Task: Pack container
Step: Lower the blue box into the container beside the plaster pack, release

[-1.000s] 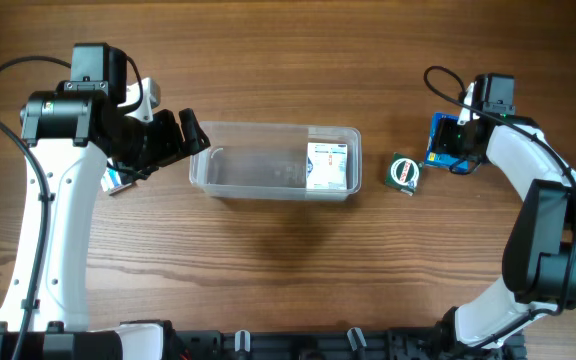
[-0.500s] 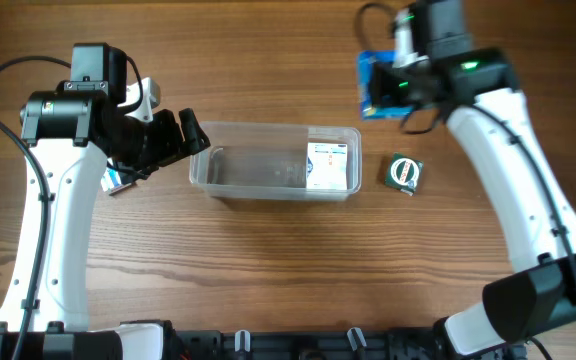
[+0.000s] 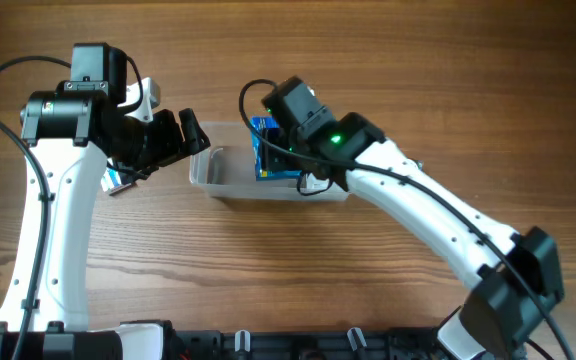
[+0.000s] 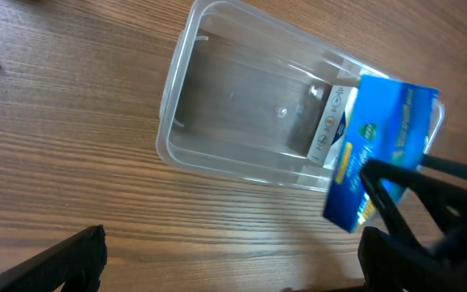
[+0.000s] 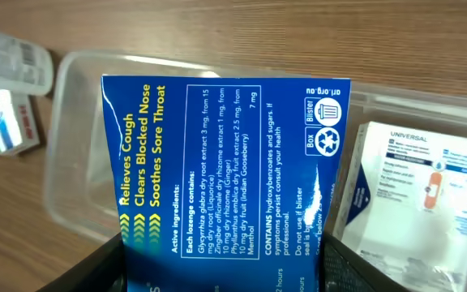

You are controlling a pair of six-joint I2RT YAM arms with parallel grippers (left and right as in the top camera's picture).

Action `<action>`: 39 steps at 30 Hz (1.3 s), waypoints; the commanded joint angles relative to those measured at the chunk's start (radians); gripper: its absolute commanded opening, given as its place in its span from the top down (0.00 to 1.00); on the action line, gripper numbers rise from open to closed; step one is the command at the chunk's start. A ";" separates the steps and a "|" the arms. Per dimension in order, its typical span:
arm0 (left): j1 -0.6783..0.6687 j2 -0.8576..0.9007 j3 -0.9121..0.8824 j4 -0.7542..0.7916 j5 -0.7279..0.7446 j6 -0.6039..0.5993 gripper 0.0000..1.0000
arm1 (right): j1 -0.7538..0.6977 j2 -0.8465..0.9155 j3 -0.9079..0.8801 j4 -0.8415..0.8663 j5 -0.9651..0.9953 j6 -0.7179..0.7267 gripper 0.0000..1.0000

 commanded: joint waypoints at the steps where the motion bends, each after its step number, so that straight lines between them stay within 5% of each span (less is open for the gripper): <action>1: 0.005 0.001 0.013 0.002 0.012 -0.009 0.00 | 0.001 0.050 -0.004 0.018 -0.002 0.040 0.43; 35: 0.005 0.001 0.013 0.002 0.012 -0.009 0.00 | 0.003 0.276 -0.005 0.015 0.071 0.032 0.41; 39: 0.005 0.001 0.013 0.002 0.012 -0.009 0.00 | 0.003 0.277 -0.005 0.022 0.081 0.028 0.31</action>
